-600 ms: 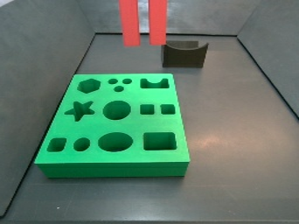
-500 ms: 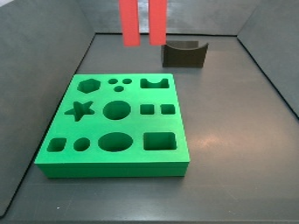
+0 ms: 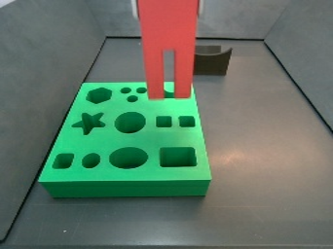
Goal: Insert the double-square object.
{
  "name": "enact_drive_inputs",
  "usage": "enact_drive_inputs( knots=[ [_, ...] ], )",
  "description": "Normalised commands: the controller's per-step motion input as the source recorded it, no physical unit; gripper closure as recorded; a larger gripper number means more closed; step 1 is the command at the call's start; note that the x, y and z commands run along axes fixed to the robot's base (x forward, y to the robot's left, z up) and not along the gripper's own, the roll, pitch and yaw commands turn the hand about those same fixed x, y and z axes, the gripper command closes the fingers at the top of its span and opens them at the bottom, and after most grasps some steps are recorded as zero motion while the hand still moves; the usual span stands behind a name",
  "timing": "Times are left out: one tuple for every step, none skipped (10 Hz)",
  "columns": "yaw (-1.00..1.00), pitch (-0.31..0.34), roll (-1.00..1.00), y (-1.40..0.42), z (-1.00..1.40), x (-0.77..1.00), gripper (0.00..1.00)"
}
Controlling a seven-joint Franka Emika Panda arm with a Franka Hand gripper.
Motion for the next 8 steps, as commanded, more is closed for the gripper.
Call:
enact_drive_inputs(
  knots=[
    [-0.19, 0.081, 0.07, 0.0, -0.47, 0.19, 1.0],
    [-0.1, 0.059, 0.07, 0.0, -0.37, 0.0, 1.0],
    [0.0, 0.03, 0.03, 0.0, -0.33, 0.0, 1.0],
    [0.01, 0.0, 0.0, 0.0, -0.28, 0.0, 1.0],
    [0.09, 0.0, -0.02, 0.0, -0.22, 0.0, 1.0],
    [0.08, 0.0, -0.03, -0.01, -0.27, 0.14, 1.0],
    [0.09, 0.016, 0.0, 0.0, -0.32, 0.28, 1.0],
    [0.11, 0.031, 0.0, 0.0, -0.29, 0.28, 1.0]
  ],
)
